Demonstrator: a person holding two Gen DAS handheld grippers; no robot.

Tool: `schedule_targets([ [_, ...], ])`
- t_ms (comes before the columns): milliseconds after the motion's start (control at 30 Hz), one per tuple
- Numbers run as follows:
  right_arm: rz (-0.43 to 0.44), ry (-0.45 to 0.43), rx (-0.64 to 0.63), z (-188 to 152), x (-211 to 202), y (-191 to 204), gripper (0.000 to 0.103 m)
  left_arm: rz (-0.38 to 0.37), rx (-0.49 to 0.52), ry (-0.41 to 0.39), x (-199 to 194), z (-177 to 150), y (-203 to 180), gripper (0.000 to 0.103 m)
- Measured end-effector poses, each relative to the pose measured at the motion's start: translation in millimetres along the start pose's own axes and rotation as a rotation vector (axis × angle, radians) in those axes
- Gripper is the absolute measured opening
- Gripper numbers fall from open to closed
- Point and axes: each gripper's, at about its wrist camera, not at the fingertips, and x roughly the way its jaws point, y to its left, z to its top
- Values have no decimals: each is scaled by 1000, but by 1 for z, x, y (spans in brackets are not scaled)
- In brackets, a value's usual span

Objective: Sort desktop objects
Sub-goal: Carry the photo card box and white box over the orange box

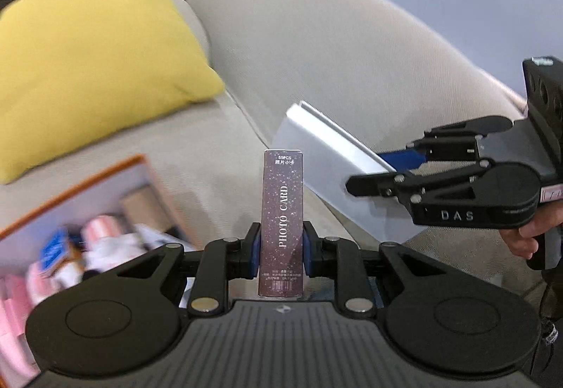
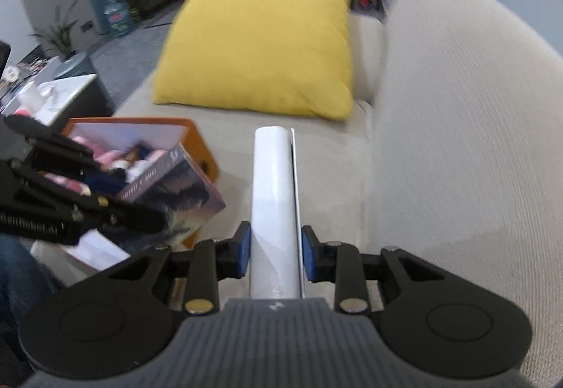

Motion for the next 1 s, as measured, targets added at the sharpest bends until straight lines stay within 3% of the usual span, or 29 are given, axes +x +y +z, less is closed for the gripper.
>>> schedule_targets([
  [233,106,-19,-162,26,-4,62,31,105,-61,-72,-75,-30,42,26],
  [500,281,11,-420,49,12,148,31,255,-197,-62,-124,-80,102,26],
  [833,430,224,-782,50,89,223,31,273,-300,-17,-131,-122,147,26],
  [967,515,335,-865,54,121,235,31,251,-310,-21,-132,-128,152,26],
  [1000,493,355,-810,54,127,236,31,245,-313,-21,-131,-128,153,26],
])
